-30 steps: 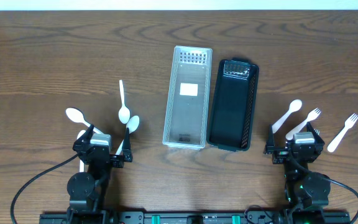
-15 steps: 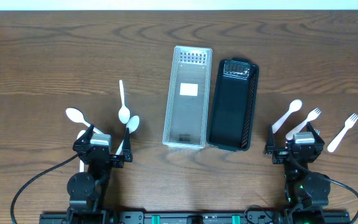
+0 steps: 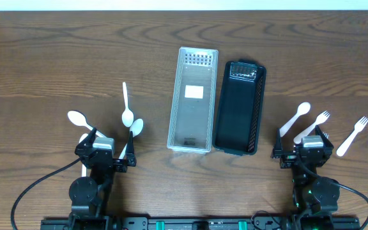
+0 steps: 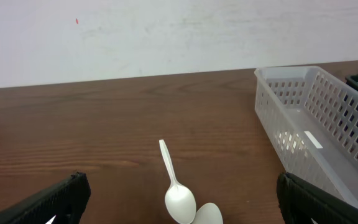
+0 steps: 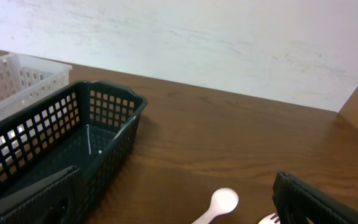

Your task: Pack container

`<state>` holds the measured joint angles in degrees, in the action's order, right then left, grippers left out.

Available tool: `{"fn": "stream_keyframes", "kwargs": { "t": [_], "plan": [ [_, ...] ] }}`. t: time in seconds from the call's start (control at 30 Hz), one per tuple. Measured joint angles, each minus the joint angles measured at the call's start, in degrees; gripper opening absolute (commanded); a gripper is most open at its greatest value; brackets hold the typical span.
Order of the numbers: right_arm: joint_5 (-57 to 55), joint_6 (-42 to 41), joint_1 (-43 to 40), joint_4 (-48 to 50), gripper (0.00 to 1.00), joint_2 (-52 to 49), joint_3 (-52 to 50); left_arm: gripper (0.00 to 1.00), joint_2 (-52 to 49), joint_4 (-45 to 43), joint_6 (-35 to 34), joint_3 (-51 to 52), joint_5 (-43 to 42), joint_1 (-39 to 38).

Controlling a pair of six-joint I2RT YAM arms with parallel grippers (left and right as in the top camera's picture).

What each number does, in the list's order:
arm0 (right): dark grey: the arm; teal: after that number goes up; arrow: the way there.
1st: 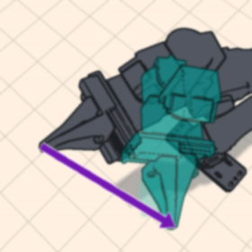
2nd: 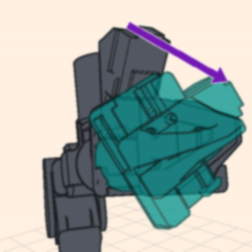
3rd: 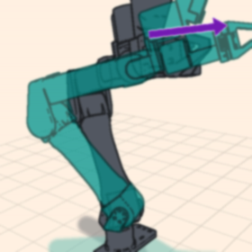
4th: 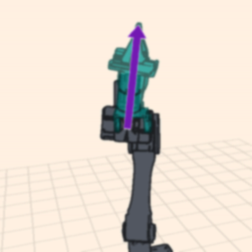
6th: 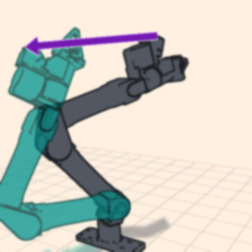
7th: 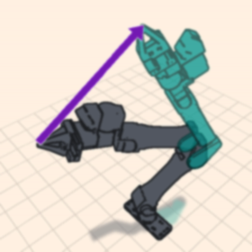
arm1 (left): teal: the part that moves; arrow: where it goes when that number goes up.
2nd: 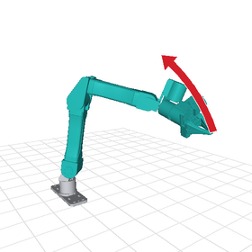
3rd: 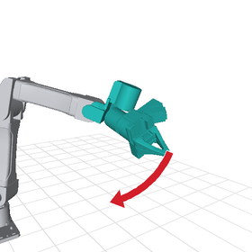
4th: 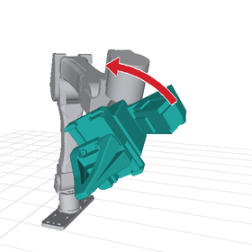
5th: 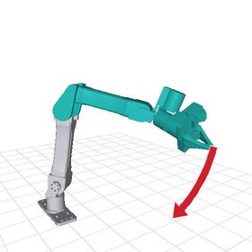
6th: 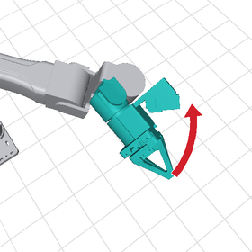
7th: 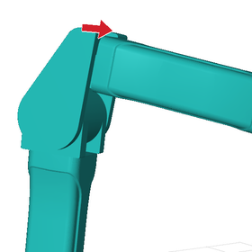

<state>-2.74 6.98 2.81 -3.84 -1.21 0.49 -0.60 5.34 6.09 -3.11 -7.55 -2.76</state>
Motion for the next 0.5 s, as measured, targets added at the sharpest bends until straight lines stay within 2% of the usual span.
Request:
{"fn": "stream_keyframes", "kwargs": {
  "t": [0.27, 0.5],
  "plan": [
    [0.7, -3.3, 0.0, -0.1, 0.99, -0.2, 0.0, 0.98, 0.0, 0.0, -0.6, 0.0, 0.0, 0.0],
    [2.0, -8.0, 0.0, -1.9, 0.99, -4.2, 2.0, 0.98, -2.4, 4.9, -5.9, -3.8, 0.2, 0.0]
  ]
}}
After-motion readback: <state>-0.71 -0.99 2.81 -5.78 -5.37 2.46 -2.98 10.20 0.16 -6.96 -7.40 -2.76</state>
